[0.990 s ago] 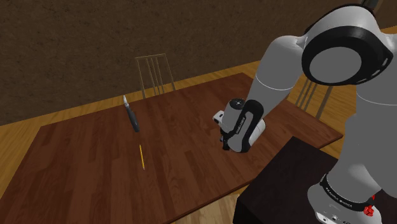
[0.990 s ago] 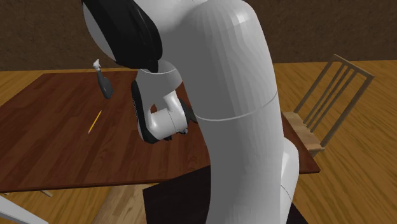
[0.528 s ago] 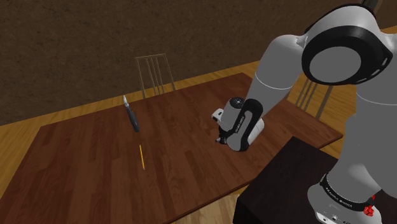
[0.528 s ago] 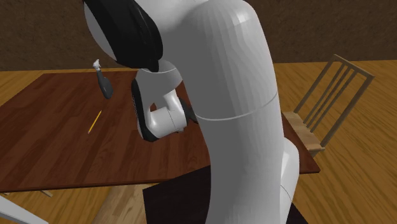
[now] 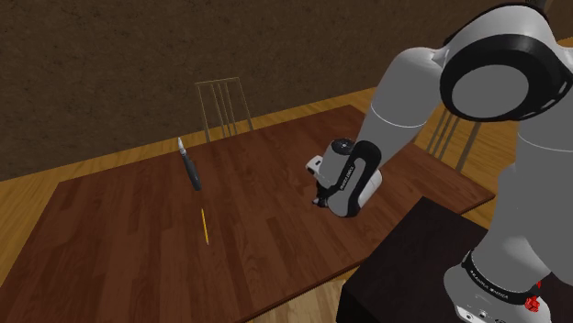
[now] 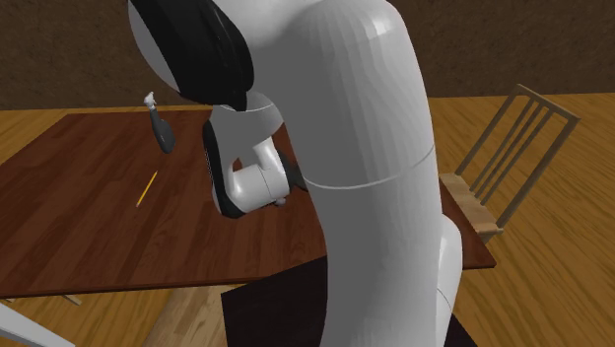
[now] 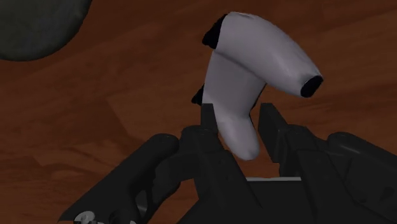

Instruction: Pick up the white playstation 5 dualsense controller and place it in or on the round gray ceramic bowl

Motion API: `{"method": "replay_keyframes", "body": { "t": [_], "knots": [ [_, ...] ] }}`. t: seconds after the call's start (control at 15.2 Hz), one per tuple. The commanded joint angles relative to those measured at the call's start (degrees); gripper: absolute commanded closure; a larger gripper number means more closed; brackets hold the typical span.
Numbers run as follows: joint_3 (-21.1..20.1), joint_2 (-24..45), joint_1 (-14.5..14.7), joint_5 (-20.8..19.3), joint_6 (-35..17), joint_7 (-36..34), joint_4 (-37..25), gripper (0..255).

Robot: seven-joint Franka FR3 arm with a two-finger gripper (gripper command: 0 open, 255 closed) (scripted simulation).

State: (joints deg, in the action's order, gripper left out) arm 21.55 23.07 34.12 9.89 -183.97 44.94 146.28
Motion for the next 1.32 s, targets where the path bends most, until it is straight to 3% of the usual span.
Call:
{"method": "replay_keyframes", "body": {
  "t": [0.0, 0.33, 0.66, 0.99, 1.25],
  "knots": [
    [2.3, -1.6, 2.45, -0.13, 2.7, -0.07, 1.17, 255],
    [9.78, -5.81, 9.38, -2.0, 6.49, -1.2, 2.22, 255],
    [19.31, -9.98, 17.83, -6.62, 10.44, -4.31, 2.94, 255],
    [30.04, -14.68, 26.83, -15.2, 14.68, -10.2, 3.17, 255],
    [37.28, -19.66, 32.32, -25.74, 18.76, -17.46, 2.75, 255]
  ]
}}
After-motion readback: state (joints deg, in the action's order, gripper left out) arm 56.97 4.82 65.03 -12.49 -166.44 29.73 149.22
